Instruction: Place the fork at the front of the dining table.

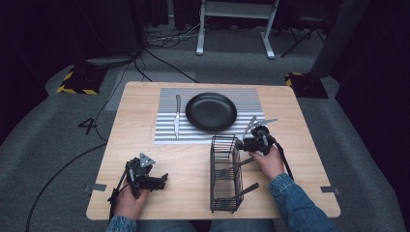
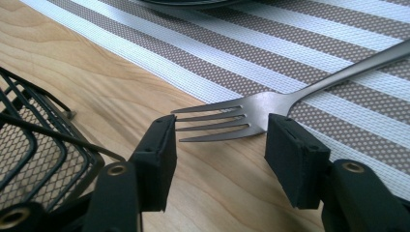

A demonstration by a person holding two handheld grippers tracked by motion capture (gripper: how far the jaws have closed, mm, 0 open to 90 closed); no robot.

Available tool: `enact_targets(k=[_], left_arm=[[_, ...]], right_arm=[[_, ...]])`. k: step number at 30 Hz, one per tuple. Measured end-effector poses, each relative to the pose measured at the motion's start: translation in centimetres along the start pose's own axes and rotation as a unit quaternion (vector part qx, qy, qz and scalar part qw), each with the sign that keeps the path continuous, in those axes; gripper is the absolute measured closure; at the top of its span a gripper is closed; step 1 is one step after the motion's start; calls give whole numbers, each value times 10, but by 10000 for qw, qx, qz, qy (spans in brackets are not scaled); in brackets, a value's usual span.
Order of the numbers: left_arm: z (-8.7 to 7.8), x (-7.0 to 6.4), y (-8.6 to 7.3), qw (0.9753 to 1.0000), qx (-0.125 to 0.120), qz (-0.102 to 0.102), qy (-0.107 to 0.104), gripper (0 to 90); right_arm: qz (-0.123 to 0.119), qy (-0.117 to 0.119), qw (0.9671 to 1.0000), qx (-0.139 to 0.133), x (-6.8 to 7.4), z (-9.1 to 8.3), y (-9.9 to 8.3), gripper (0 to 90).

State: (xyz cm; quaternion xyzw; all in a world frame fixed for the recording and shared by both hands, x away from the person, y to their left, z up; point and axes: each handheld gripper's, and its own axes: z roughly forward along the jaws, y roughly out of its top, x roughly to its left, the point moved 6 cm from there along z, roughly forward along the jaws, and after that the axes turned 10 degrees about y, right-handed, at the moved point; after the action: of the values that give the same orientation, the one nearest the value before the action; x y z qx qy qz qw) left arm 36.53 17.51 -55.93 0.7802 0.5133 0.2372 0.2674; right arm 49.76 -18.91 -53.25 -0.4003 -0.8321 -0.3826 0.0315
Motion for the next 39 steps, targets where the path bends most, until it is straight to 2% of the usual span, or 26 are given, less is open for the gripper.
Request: enact_targets(k=[7,12,20,21,26,39], left_arm=[[0,0,0,10000,4,7,1,2],[0,0,0,10000,2,2,1,2],[0,0,0,10000,5,-4,-1,2],[0,0,0,10000,2,1,1,2],[0,0,0,10000,2,-3,0,2],[0,0,0,10000,1,-2,0,2]], right_arm=[[55,-211,9997,-58,-13,-14,-6,478],[179,-453,9987,-150,-31,-28,-11,477],[271,-725,9966,-280,-50,-40,-13,479],[338,-749,9962,-285,-53,-42,-13,479],[261,-836,9956,-327,-58,-41,-10,480],[273,-1197,9917,-390,-79,-36,11,494]])
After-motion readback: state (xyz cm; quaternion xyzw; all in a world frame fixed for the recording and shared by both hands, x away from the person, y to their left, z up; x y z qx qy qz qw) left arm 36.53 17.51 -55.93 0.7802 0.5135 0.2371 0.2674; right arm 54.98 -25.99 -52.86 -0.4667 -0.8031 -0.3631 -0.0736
